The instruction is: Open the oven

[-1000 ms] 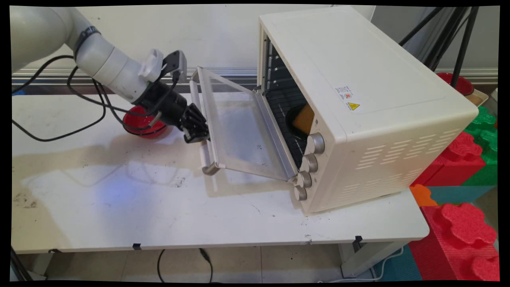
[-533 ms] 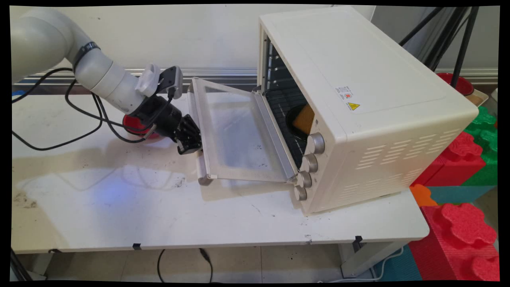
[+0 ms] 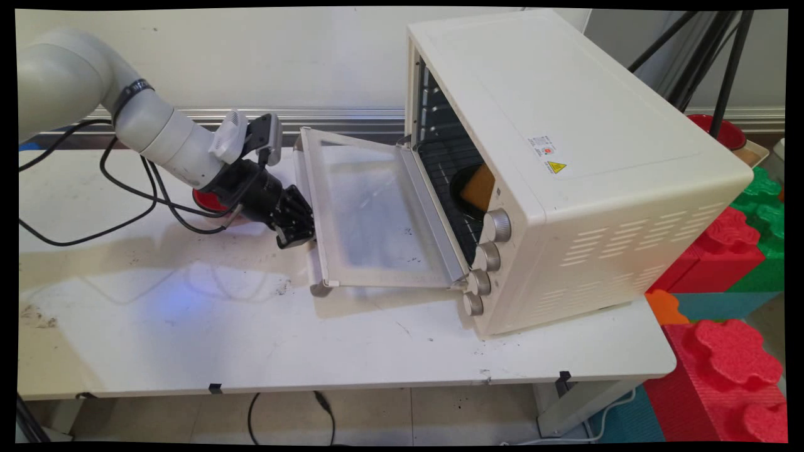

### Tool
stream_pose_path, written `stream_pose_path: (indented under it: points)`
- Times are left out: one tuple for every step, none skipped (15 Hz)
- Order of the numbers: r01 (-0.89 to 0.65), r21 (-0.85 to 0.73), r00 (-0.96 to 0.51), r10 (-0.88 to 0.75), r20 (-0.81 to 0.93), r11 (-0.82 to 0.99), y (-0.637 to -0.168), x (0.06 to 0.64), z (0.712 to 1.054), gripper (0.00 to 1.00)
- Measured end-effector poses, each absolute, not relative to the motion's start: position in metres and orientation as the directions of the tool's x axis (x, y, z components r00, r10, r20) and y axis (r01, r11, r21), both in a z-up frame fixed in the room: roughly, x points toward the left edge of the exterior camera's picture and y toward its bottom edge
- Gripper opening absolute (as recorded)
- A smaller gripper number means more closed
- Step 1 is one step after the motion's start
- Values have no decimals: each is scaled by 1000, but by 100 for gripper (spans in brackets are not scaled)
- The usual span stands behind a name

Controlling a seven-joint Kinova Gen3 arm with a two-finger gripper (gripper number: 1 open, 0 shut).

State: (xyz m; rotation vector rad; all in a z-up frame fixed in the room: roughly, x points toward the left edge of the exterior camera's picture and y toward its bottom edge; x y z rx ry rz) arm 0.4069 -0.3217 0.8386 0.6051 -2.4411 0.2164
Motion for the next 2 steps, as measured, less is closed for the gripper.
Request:
stream_pose_path:
  points:
    - [-472, -15, -710, -370, 599, 882, -321, 408, 837, 0]
    - [-474, -18, -707, -369, 603, 880, -321, 409, 836, 0]
